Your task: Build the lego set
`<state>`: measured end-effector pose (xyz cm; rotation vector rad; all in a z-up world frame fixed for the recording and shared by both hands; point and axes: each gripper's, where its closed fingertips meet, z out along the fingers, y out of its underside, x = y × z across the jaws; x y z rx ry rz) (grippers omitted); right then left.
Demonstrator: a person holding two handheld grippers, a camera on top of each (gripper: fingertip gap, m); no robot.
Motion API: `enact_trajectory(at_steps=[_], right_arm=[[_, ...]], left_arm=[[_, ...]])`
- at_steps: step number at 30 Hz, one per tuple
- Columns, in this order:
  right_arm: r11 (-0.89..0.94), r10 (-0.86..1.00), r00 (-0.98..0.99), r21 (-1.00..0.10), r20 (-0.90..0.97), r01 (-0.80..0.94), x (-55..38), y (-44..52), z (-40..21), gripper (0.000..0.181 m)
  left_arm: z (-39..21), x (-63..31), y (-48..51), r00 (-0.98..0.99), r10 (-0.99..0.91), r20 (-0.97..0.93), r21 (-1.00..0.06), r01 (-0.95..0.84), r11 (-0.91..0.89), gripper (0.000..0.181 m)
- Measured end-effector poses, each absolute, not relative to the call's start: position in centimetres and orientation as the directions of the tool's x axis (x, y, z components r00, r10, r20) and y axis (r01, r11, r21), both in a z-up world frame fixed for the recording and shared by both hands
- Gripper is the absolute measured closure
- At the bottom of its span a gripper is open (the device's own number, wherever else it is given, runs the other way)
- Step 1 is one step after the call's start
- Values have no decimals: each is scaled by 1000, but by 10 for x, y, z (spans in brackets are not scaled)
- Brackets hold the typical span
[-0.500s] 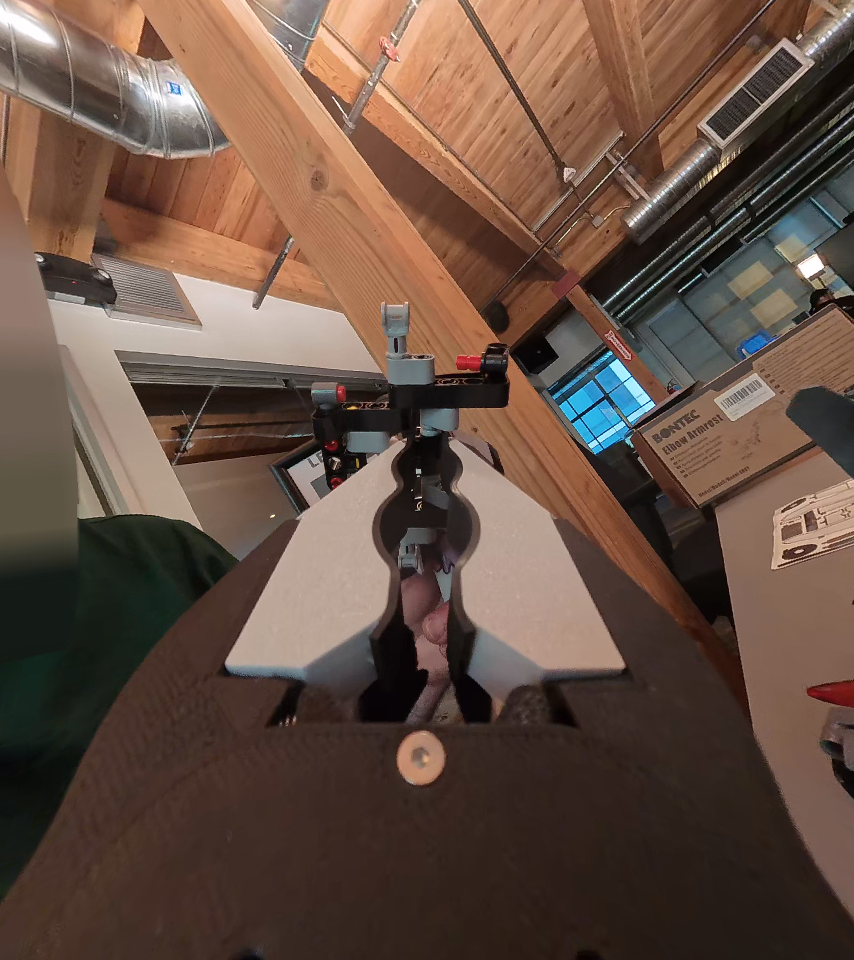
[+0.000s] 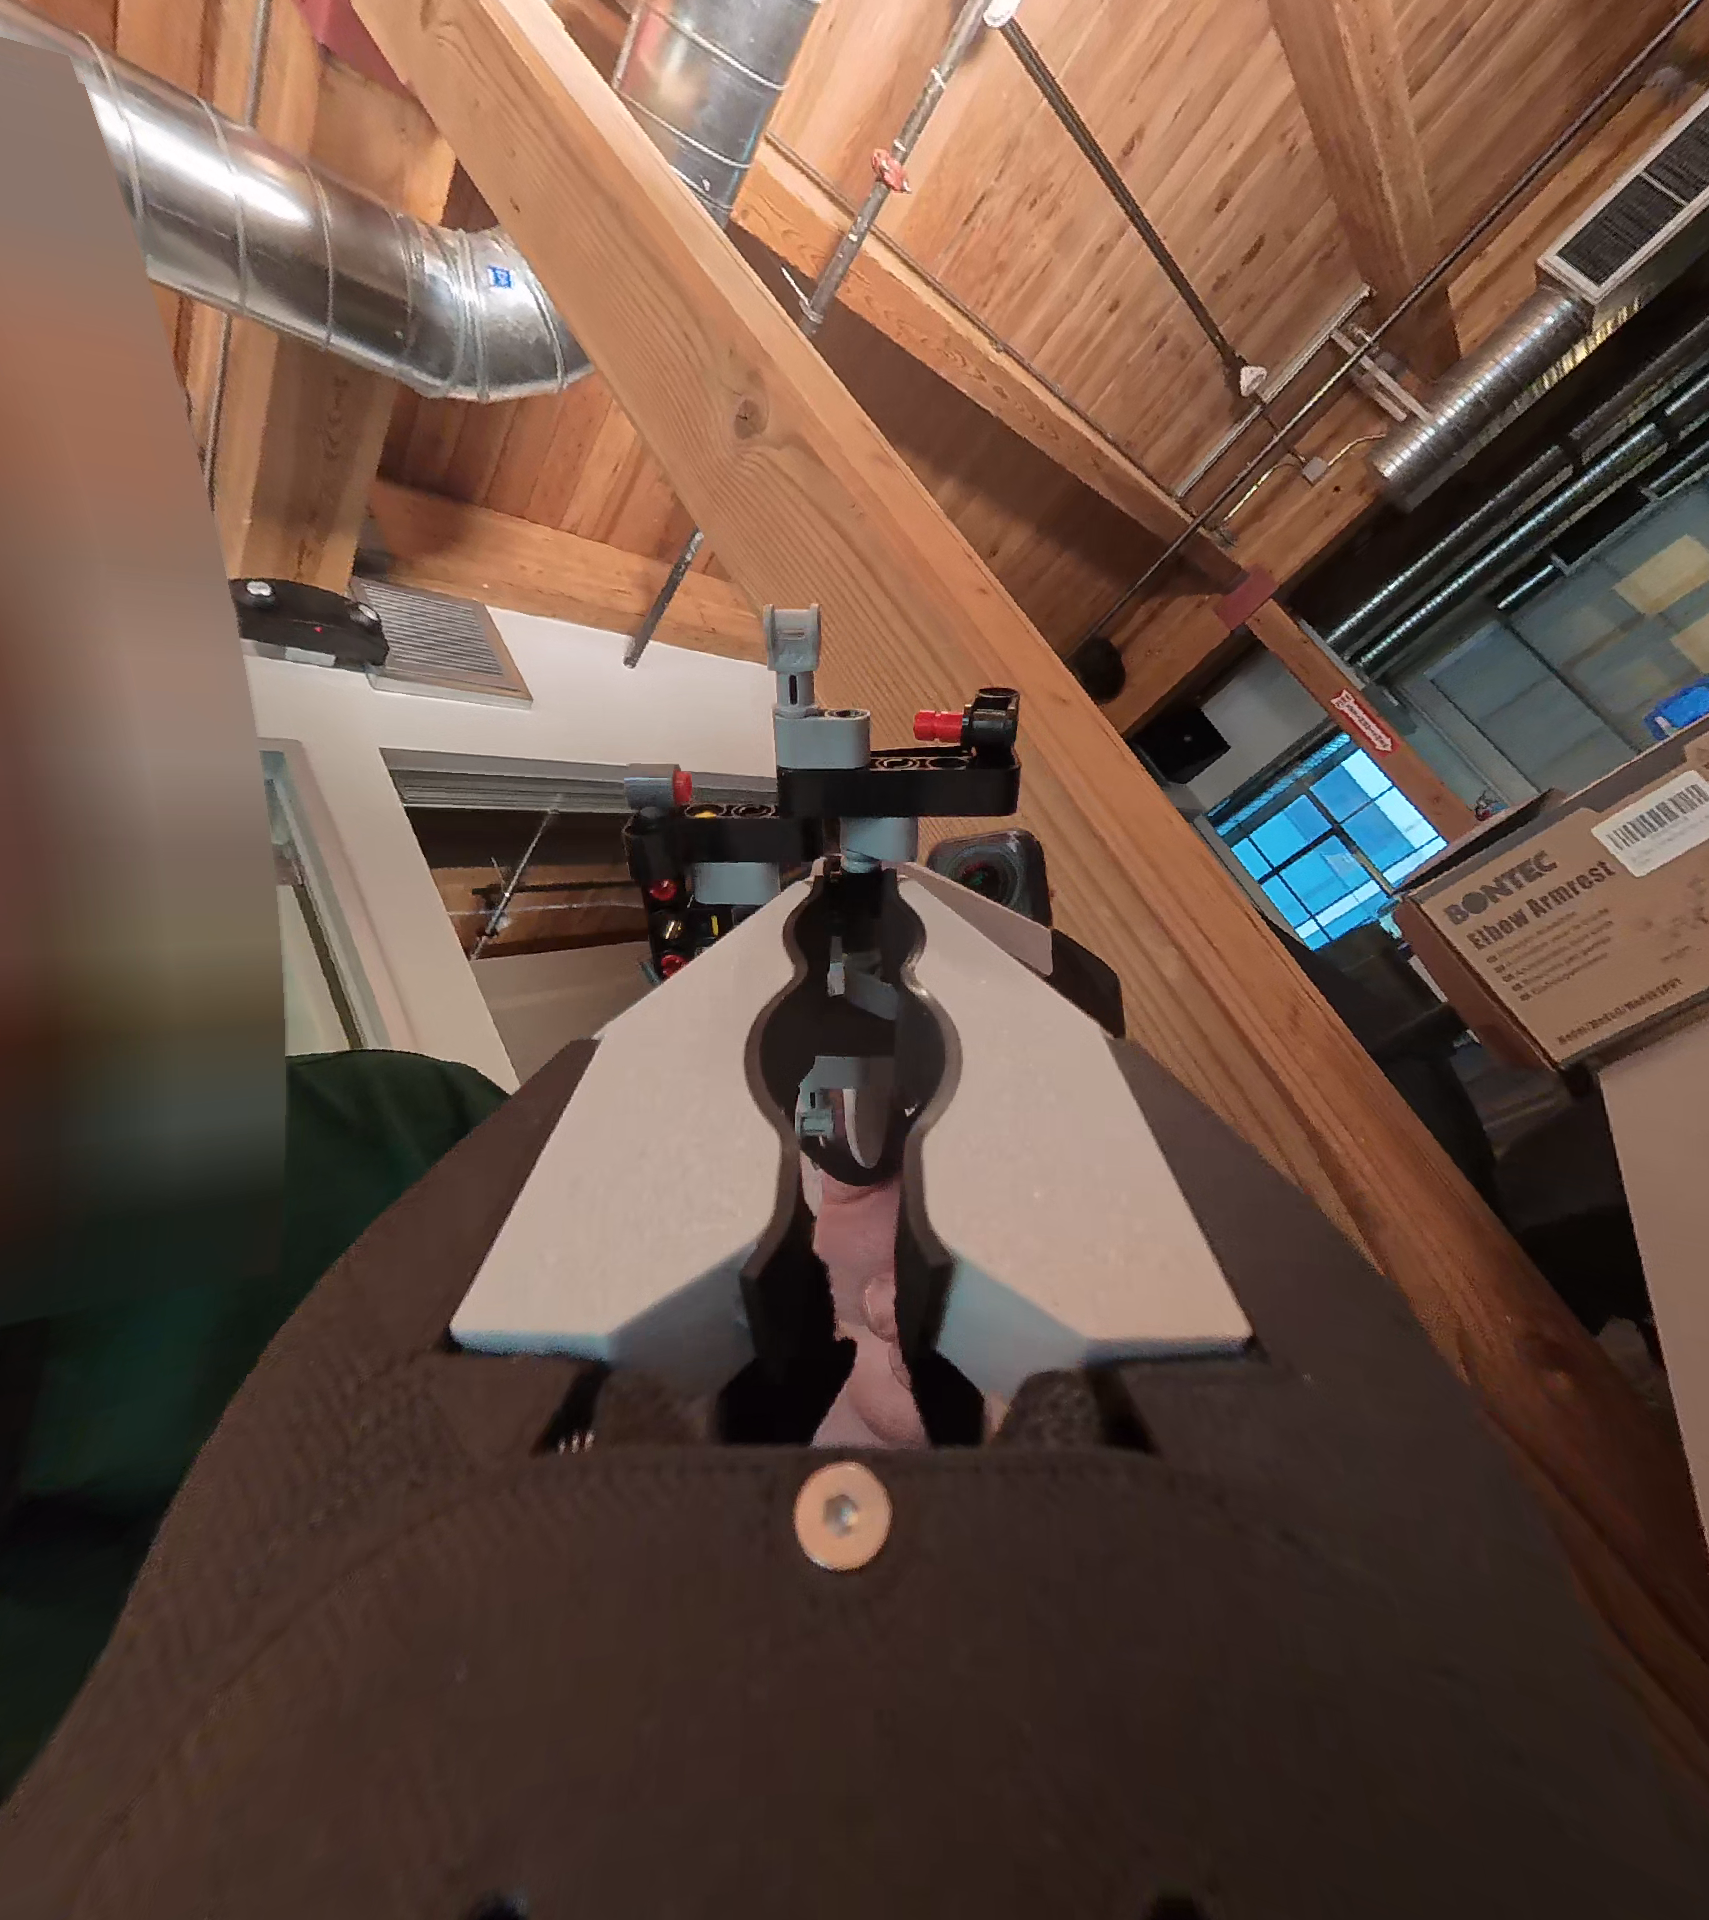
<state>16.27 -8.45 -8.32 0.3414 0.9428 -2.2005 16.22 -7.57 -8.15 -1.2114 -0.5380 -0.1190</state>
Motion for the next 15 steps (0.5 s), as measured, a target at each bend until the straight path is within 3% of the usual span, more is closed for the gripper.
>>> enact_trajectory(at_steps=[4, 10, 15], right_arm=[[-501, -519, -710, -503, -476, 704, 163, -82, -82, 176], [-511, -521, -716, -501, -465, 698, 166, -85, -80, 176], [-530, -544, -703, -462, -458, 711, 166, -84, -77, 176]], left_arm=[[-79, 165, -75, 868, 160, 470, -840, 384, 383, 163], [-77, 163, -74, 871, 193, 452, -853, 358, 379, 177], [-74, 163, -74, 871, 183, 457, -841, 356, 406, 178]])
